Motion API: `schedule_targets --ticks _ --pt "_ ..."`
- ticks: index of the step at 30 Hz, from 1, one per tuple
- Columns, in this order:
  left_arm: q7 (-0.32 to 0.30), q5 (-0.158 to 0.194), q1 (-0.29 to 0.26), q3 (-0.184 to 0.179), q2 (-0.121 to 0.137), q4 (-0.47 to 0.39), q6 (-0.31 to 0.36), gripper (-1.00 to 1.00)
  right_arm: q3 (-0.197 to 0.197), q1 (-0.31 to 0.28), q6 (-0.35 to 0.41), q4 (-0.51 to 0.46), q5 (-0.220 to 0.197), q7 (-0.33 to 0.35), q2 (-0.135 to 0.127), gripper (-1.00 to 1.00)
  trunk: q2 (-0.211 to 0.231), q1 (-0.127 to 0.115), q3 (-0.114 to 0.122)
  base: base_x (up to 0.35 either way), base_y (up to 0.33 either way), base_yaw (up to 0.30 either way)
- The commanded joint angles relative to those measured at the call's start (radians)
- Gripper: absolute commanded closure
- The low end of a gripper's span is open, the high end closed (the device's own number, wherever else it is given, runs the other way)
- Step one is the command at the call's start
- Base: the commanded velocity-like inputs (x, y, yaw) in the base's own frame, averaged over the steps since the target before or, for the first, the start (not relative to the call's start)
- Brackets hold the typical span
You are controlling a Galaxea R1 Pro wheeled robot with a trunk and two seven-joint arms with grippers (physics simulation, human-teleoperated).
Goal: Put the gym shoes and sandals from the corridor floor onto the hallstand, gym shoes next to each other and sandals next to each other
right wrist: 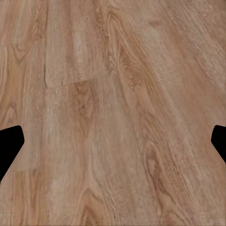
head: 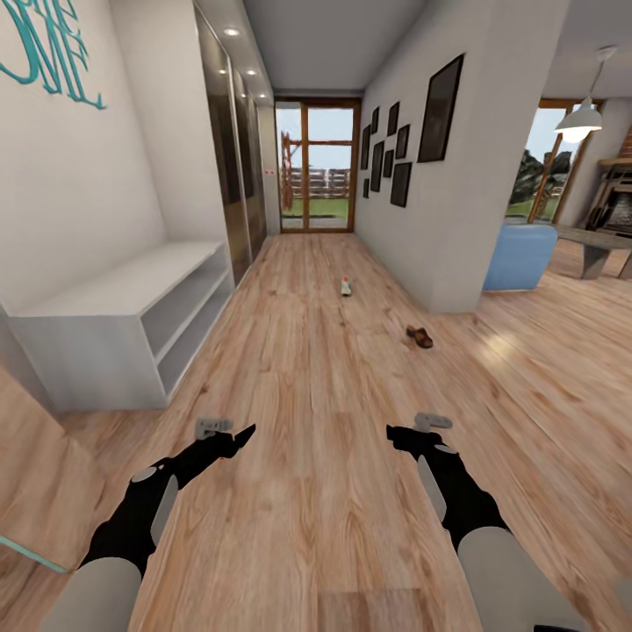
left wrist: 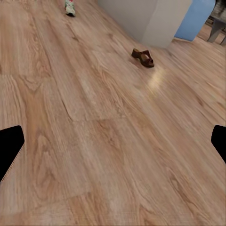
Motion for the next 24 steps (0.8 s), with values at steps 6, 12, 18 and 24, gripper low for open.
schedule_targets --ticks 6,12,18,24 --pt "-0.008 -0.003 -0.001 0.005 -0.001 -0.002 0.009 -1.0 -0.002 0.0 0.005 -0.002 -0.001 -0.001 0.0 -1.0 0.0 0.0 -0.001 0.349 0.0 0.0" --pt "-0.008 -0.003 -0.001 0.005 -0.001 -0.002 0.009 -1.0 -0.002 0.0 0.005 -0.002 -0.001 -0.002 0.001 -1.0 0.0 0.0 -0.001 0.349 0.0 0.0" --pt "-0.008 -0.003 -0.001 0.005 -0.001 -0.002 0.009 -1.0 -0.002 -0.001 0.005 -0.002 -0.001 -0.002 0.001 -1.0 0.0 0.0 -0.001 0.349 0.0 0.0" --pt "-0.008 -0.003 -0.001 0.005 -0.001 -0.002 0.009 -1.0 -0.002 0.0 0.005 -0.002 -0.001 -0.001 0.001 -1.0 0.0 0.0 -0.001 0.349 0.0 0.0"
